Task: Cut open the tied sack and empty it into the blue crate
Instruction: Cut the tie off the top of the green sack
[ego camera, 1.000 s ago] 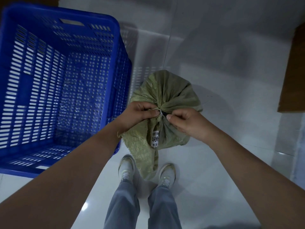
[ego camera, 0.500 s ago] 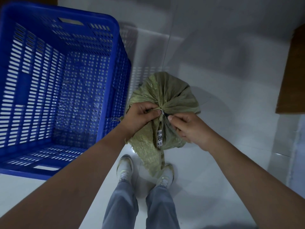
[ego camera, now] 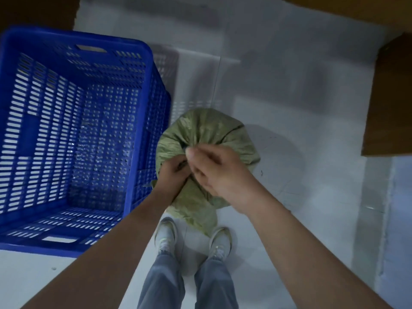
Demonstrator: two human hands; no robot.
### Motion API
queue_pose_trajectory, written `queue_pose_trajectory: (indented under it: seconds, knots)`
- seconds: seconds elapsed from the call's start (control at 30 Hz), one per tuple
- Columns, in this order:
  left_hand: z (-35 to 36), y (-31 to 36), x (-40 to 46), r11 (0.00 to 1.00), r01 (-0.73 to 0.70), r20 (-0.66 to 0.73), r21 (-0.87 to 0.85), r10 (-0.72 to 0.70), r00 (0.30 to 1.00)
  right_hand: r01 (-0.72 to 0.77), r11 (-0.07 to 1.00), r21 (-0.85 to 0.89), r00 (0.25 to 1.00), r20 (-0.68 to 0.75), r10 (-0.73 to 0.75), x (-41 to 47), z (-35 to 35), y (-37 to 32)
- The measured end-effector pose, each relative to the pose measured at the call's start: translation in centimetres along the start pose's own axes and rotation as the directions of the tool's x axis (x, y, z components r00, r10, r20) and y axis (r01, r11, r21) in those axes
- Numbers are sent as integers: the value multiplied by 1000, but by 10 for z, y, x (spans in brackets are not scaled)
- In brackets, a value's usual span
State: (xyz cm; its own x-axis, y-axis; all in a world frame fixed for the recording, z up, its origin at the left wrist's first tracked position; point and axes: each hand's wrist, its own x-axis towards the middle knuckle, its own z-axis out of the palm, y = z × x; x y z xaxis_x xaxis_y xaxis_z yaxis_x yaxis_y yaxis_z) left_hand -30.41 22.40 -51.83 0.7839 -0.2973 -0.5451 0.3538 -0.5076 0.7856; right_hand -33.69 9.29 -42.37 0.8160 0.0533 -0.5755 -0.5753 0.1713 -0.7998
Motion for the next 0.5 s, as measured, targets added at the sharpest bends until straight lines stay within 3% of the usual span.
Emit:
queue_pose_trajectory:
  seconds: [0.1,0.17,0.3,0.43,0.5]
  knots:
    - [-3,0,-8,1000,-12,49,13,12,999,46,999,-6,993,-111,-46,12,-5,-10]
    - [-11,6,-6,999,11,50,-50,-9,999,-12,999,-52,995,-104,6,8,-7,-2]
    - [-13,20,3,990,47,108,-131,-33,994,-111,988,-104,962,-260,80,4,-17,26]
    - [-13,17,2,975,112,151,-193,-83,985,-199,971,134,907,-351,234,4,-25,34]
    - [-14,14,-1,963,149,174,-223,-111,978,-192,972,133,909,-349,227,4,-26,38]
